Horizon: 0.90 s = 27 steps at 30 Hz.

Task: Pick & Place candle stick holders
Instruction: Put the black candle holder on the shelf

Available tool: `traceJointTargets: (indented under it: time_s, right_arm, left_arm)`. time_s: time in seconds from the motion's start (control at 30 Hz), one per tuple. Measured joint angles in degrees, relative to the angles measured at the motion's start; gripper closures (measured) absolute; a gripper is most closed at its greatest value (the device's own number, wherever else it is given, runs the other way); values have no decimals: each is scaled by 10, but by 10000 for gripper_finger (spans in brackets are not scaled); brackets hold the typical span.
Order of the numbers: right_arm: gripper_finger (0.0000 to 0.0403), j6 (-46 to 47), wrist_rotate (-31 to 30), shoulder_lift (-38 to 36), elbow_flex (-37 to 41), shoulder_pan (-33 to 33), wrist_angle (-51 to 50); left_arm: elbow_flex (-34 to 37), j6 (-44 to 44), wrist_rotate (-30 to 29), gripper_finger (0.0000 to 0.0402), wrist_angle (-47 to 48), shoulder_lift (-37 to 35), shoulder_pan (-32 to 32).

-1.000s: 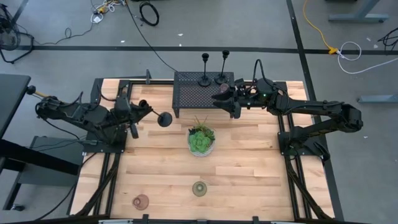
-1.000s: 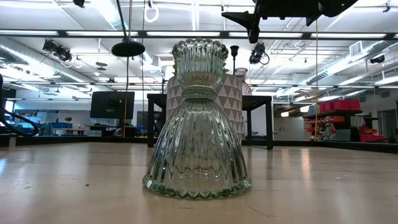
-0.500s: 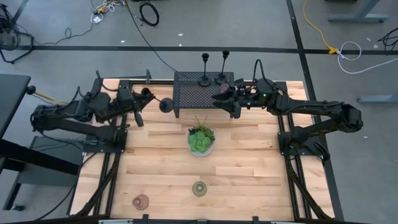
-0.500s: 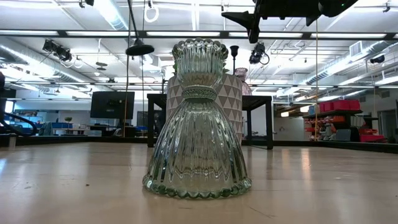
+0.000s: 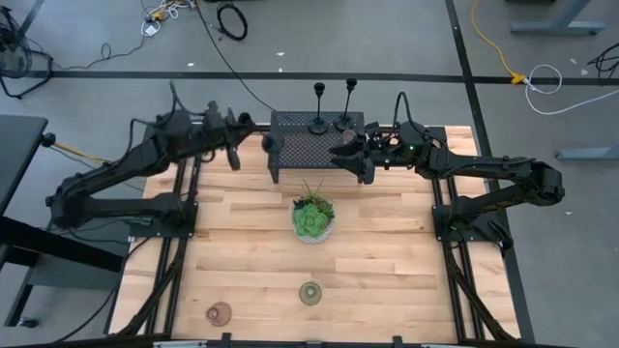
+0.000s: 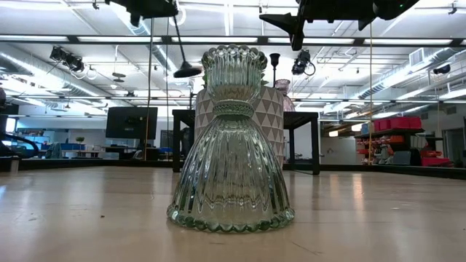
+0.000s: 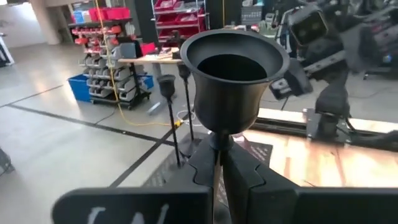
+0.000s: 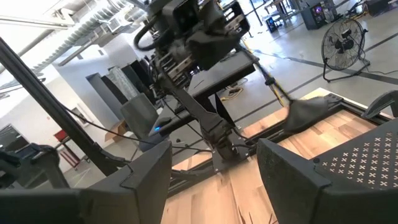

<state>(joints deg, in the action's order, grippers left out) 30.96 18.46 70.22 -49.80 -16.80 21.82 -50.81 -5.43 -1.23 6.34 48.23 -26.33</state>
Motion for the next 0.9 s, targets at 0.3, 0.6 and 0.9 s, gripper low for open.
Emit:
traceJointTargets:
  time_s: [0.3,0.6,0.9]
  right_arm:
    - [167,0,0,0,0,0,0]
    - [167,0,0,0,0,0,0]
    - [167,0,0,0,0,0,0]
  left_arm:
    - [0,30,160,389,-101,107,-146]
    - [0,81,255,389,-233,209,-210]
    - [-45,93,264,389,-245,288,-228]
